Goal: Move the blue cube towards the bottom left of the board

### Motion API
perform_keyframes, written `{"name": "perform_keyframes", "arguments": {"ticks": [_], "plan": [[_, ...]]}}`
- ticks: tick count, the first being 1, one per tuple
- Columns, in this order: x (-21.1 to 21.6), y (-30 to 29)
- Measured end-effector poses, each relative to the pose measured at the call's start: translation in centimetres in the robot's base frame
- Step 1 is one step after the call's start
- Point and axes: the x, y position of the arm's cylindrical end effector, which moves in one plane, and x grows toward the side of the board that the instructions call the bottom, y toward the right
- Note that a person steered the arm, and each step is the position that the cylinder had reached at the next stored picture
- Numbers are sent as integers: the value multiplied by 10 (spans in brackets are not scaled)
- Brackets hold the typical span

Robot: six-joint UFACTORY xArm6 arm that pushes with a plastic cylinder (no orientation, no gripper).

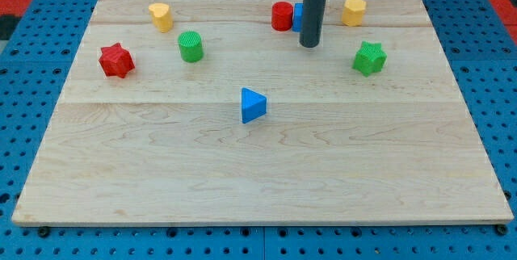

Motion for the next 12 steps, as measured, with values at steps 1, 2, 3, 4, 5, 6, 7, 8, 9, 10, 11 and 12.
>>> {"name": "perform_keyframes", "arguments": {"ticks": [1, 2, 3, 4, 5, 6, 7, 8, 9, 10, 11, 12], "plan": [[-16, 19], [-39, 29], [-43, 29], [-59, 29], [-82, 19], [-86, -2], [-66, -6], [-36, -28], [-23, -76], [3, -109], [38, -121], [50, -113]]}}
